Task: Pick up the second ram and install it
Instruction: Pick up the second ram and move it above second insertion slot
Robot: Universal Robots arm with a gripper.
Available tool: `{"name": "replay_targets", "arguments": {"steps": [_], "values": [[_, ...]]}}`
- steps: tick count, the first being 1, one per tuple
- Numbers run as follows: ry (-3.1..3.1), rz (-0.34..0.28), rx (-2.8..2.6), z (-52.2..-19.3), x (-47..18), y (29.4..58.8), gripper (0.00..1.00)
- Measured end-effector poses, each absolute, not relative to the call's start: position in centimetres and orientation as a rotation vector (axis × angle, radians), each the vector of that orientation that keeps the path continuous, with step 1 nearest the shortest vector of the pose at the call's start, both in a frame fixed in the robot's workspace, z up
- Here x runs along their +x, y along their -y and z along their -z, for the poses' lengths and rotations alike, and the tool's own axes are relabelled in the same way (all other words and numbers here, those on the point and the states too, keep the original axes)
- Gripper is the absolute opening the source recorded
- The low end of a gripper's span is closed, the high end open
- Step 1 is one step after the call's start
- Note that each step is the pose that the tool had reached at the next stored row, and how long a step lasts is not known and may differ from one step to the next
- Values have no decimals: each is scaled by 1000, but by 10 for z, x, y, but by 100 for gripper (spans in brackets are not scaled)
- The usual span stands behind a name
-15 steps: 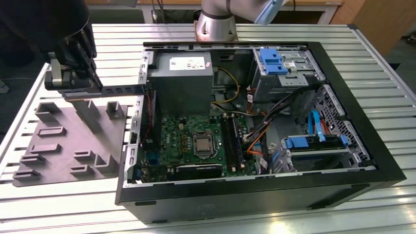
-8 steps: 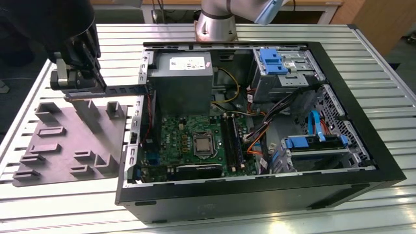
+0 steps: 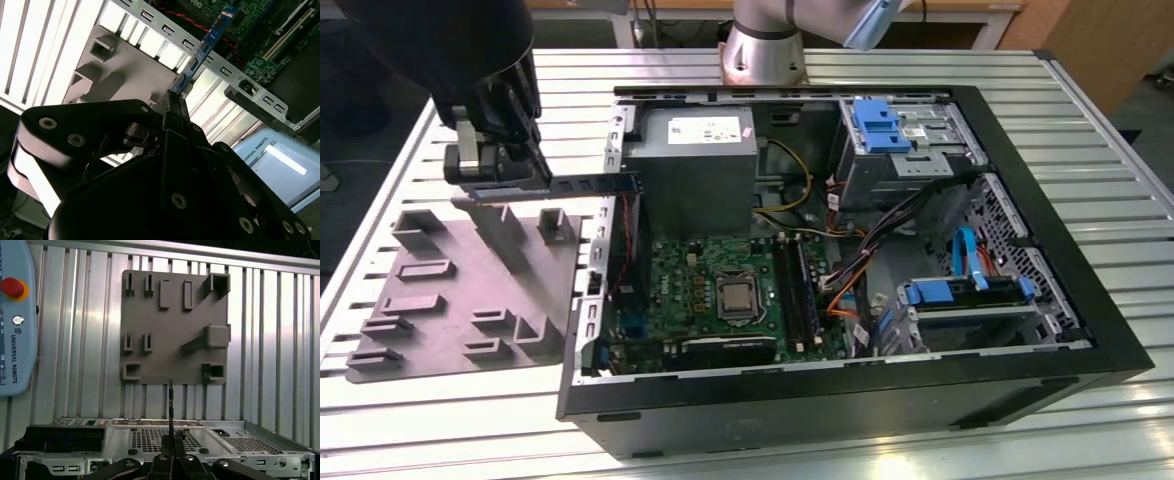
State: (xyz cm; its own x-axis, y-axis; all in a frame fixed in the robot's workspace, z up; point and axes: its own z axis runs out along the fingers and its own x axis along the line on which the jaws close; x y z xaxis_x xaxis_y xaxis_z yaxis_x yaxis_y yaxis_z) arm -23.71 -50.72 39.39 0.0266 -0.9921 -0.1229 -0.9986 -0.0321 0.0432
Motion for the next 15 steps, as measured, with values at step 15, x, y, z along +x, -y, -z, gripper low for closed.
{"name": "replay_targets", "arguments": {"steps": [15], "values": [[-2146,-183,-2211,-394,-220,507,12]]}}
